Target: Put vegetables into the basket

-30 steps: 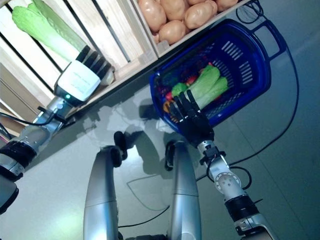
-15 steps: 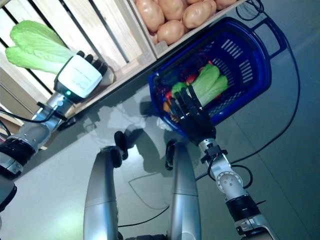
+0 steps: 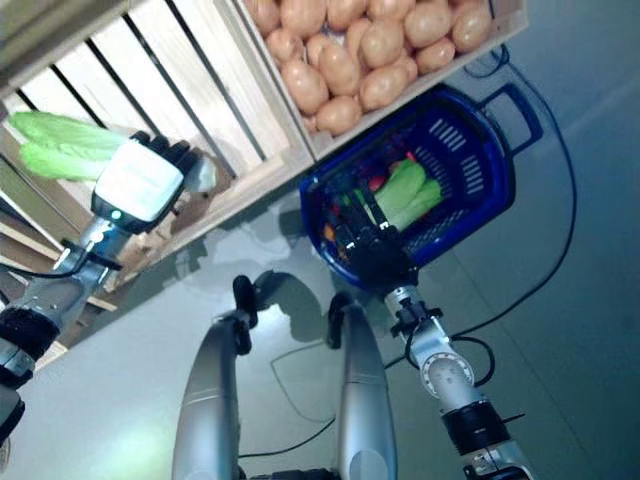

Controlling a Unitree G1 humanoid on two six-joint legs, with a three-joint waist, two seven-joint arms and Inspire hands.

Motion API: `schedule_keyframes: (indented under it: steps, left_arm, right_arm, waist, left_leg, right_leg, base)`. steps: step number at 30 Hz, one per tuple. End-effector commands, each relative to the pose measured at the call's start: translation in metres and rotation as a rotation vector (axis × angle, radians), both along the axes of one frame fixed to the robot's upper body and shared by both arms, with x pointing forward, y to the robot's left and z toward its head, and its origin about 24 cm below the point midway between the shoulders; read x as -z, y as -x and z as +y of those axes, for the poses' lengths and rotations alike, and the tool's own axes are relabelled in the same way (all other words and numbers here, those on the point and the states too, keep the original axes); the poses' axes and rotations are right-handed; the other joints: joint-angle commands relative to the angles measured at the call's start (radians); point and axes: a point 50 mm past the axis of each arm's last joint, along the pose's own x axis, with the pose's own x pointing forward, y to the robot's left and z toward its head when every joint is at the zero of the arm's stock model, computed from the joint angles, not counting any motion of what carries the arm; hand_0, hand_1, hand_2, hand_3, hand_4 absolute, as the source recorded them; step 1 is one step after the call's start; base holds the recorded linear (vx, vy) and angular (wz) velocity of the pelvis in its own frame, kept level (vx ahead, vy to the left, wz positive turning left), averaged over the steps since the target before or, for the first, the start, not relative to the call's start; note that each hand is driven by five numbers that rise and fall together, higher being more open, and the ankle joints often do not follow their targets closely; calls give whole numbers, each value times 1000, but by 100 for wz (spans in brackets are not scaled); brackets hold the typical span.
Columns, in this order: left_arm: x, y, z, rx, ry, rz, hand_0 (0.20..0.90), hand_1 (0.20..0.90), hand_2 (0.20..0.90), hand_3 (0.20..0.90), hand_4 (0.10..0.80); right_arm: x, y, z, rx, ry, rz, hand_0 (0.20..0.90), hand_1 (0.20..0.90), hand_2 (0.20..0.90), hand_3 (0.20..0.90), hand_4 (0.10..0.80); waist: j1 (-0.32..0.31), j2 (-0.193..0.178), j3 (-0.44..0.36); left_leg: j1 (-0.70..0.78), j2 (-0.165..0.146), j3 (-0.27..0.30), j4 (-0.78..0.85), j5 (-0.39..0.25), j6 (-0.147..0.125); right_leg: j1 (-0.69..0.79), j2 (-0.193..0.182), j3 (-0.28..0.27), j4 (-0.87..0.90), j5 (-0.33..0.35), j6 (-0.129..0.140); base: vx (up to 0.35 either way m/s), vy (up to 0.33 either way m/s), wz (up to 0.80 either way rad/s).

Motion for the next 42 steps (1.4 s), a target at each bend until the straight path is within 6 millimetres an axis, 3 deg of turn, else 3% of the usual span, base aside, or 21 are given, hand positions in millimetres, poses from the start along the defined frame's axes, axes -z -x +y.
schedule_keyframes:
  steps: [1, 7, 12, 15, 20, 23, 30, 33, 36, 42]
  left_arm:
    - [-66, 16, 6, 122, 78, -343, 300, 300, 300, 300, 400]
    - [-55, 26, -13, 279, 238, -417, 300, 300, 300, 300, 400]
    - [-49, 36, -25, 408, 419, -443, 300, 300, 300, 300, 400]
    - [-27, 50, -32, 536, 829, -352, 300, 300, 300, 300, 400]
    - [-5, 70, -38, 719, 1406, -84, 300, 300, 300, 300, 400]
    - [11, 74, -39, 837, 1753, 150, 300, 300, 300, 300, 400]
    - [48, 69, -57, 1022, 2302, 535, 300, 300, 300, 300, 400]
    - [62, 65, -71, 999, 2414, 701, 300, 300, 300, 300, 400]
    - [68, 63, -80, 973, 2409, 832, 300, 300, 300, 300, 400]
    - [66, 58, -93, 908, 2202, 1063, 300, 300, 300, 300, 400]
  right_arm:
    - [-37, 7, 0, -9, -4, -244, 900, 900, 900, 900, 800]
    - [-19, 8, -4, -1, -78, -191, 900, 900, 900, 900, 800]
    - [-13, 11, 4, -19, -17, -228, 900, 900, 900, 900, 800]
    - [10, 19, -1, 50, 95, -180, 900, 900, 900, 900, 800]
    - [27, 32, -4, 104, 205, -112, 900, 900, 900, 900, 800]
    - [31, 37, -6, 118, 245, -102, 900, 900, 900, 900, 800]
    - [26, 37, -12, 127, 348, -118, 900, 900, 900, 900, 800]
    - [23, 36, -14, 120, 426, -131, 900, 900, 900, 900, 800]
    - [18, 33, -16, 96, 476, -149, 900, 900, 900, 900, 800]
    - [18, 31, -9, -82, 532, -156, 900, 900, 900, 900, 800]
  waist:
    - [12, 10, -11]
    - [42, 6, -79]
    - [62, 7, -132]
    - [85, 5, -202]
    - [102, -3, -283]
    - [110, -8, -324]
    - [122, -17, -376]
    - [124, -19, -389]
    - [125, -20, -396]
    - [131, -21, -412]
  left_leg:
    - [162, -12, 25, -56, -63, -7]
    - [308, -57, 14, -273, 0, 4]
    - [411, -79, 3, -403, 29, 11]
    - [522, -82, -9, -509, 43, 15]
    - [633, -80, -14, -608, 59, 13]
    - [663, -75, -12, -631, 60, 13]
    - [701, -58, -1, -635, 46, 15]
    - [718, -56, 2, -635, 40, 18]
    - [737, -53, 4, -635, 33, 20]
    - [764, -56, -15, -635, 15, 26]
  right_leg:
    - [177, -22, 37, -330, 260, 52]
    - [332, -46, -34, -547, 322, 76]
    - [432, -41, -65, -660, 354, 90]
    - [548, -35, -93, -765, 376, 98]
    - [674, -24, -119, -896, 417, 106]
    - [709, -19, -131, -943, 440, 107]
    - [753, -14, -152, -946, 436, 106]
    - [767, -14, -151, -947, 434, 105]
    - [779, -13, -145, -940, 427, 105]
    - [809, -14, -131, -948, 423, 111]
  base:
    - [125, -36, 6]
    - [47, -19, 8]
    - [20, -11, 0]
    - [148, -11, -3]
    - [138, -21, 7]
    - [117, -41, 5]
    - [86, -35, 5]
    - [77, -29, 2]
    - [75, -29, 0]
    - [60, -24, -2]
